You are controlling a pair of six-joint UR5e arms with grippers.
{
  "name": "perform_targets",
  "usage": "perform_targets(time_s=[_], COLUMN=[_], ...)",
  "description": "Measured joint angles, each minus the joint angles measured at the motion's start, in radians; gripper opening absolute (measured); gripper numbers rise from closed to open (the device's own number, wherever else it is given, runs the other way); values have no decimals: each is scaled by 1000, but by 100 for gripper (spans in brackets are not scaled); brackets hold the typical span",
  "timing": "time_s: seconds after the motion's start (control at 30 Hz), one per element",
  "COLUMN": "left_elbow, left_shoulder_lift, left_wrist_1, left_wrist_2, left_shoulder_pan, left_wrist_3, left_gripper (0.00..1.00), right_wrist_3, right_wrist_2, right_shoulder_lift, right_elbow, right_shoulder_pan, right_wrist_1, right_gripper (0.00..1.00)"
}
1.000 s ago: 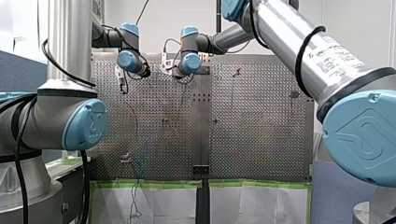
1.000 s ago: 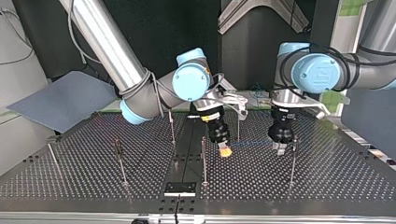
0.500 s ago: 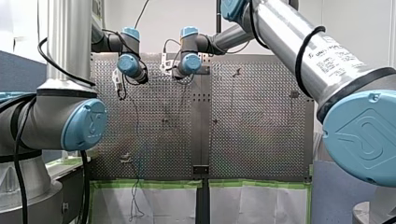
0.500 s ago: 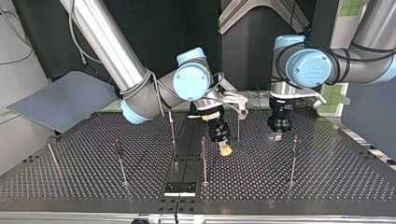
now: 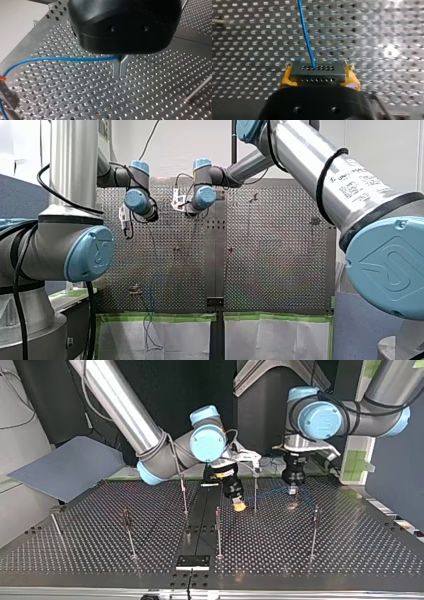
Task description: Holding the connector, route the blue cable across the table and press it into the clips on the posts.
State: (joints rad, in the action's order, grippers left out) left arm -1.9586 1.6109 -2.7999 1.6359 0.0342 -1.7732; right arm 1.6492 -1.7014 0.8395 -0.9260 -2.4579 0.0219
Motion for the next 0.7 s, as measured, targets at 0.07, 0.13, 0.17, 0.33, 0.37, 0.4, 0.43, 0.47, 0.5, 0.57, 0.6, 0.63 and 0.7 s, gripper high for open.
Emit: perform_targets(time_s=[0.07, 0.13, 0.17, 0.33, 0.37, 0.4, 0.43, 0.47, 0.5, 0.57, 0.6, 0.63, 0.7], left_elbow=[-10, -20, -25, -51, -54, -59, -62, -66, -73, -83, -90, -94, -104], left_shoulder_lift=[0, 1, 1, 17, 23, 32, 39, 48, 60, 77, 86, 90, 96], left_wrist_1=[11, 21, 25, 49, 51, 54, 55, 58, 62, 74, 82, 87, 97], left_wrist_2=[1, 1, 1, 5, 7, 13, 19, 25, 32, 42, 46, 48, 51], left_shoulder_pan=[1, 4, 5, 13, 16, 19, 22, 24, 27, 30, 32, 33, 36], left_wrist_3=[-2, -4, -4, -8, -7, -4, -1, 0, 2, 2, 2, 1, 0], left_gripper=[0, 0, 0, 0, 0, 0, 0, 0, 0, 0, 0, 0, 0], right_wrist_3=[0, 0, 0, -2, -2, -3, -4, -4, -5, -6, -7, -7, -8], right_wrist_2=[0, 1, 1, 2, 2, 2, 3, 3, 5, 10, 13, 17, 25], right_shoulder_lift=[0, 0, 0, 0, 0, 0, 0, 0, 0, 0, 0, 0, 0], right_elbow=[-17, -35, -42, -89, -97, -108, -115, -122, -129, -138, -142, -145, -149], right_shoulder_pan=[-2, -5, -5, -8, -8, -8, -8, -8, -8, -9, -9, -10, -12], right_wrist_1=[0, 0, 1, 0, 0, 0, 0, 0, 0, 0, 0, -1, -1], right_gripper=[0, 0, 0, 0, 0, 0, 0, 0, 0, 0, 0, 0, 0])
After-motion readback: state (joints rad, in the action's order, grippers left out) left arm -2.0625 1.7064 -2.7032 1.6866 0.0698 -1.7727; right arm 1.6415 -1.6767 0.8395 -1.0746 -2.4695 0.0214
